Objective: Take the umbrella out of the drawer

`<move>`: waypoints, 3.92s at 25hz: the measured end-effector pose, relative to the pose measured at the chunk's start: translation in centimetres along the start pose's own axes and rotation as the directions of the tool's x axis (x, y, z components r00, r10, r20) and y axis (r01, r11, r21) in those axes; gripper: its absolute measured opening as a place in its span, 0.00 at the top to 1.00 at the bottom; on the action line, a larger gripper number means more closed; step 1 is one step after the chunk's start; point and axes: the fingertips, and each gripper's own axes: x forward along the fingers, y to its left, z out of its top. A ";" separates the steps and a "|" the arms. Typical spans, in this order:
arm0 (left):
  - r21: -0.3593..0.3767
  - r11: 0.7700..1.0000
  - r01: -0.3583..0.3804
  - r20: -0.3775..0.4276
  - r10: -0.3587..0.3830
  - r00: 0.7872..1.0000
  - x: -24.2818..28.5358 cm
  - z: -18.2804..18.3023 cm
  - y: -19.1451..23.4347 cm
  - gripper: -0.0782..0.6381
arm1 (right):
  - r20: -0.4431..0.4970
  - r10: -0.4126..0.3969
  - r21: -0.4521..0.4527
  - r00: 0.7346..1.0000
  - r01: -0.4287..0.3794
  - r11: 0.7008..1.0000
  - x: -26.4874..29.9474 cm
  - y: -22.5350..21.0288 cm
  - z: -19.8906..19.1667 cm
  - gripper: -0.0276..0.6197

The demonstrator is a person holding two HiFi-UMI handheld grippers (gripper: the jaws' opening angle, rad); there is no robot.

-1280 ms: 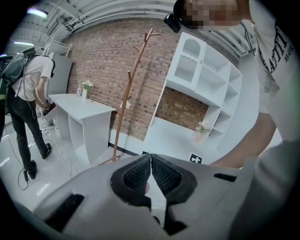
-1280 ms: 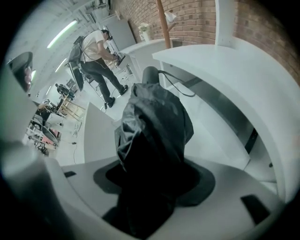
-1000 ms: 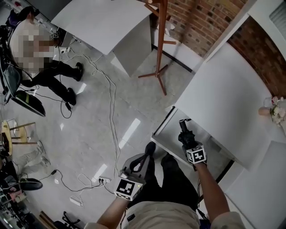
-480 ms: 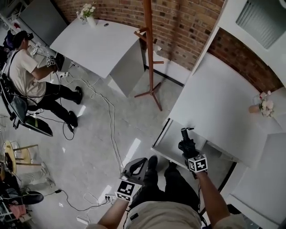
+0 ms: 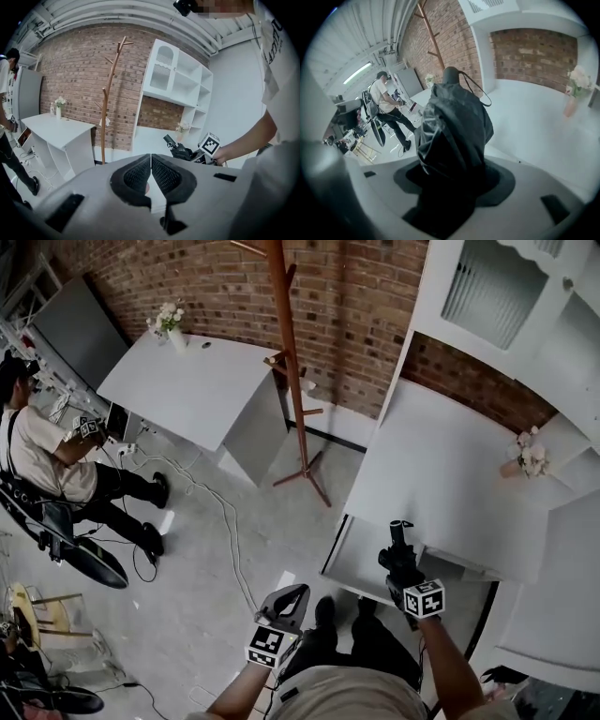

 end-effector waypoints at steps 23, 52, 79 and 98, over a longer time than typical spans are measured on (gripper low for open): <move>0.086 0.985 0.152 0.043 -0.156 0.987 4.0 7.0 -5.0 0.85 | 0.474 -0.079 0.127 0.877 0.020 0.992 -17.5 -1.1 8.7 0.53; 0.038 0.999 -0.005 0.230 -0.004 0.973 -1.1 13.2 -16.4 0.85 | 0.679 0.039 -0.022 0.733 -0.033 0.999 -34.9 -3.4 6.7 0.53; 0.033 0.995 -0.099 0.284 0.086 0.955 -6.8 12.3 -16.5 0.85 | 0.712 0.078 -0.095 0.698 -0.015 0.995 -36.5 -1.6 6.4 0.53; 0.028 0.995 -0.099 0.295 0.086 0.952 -9.2 12.4 -12.0 0.85 | 0.735 0.055 -0.096 0.675 0.024 0.995 -36.0 2.2 8.4 0.53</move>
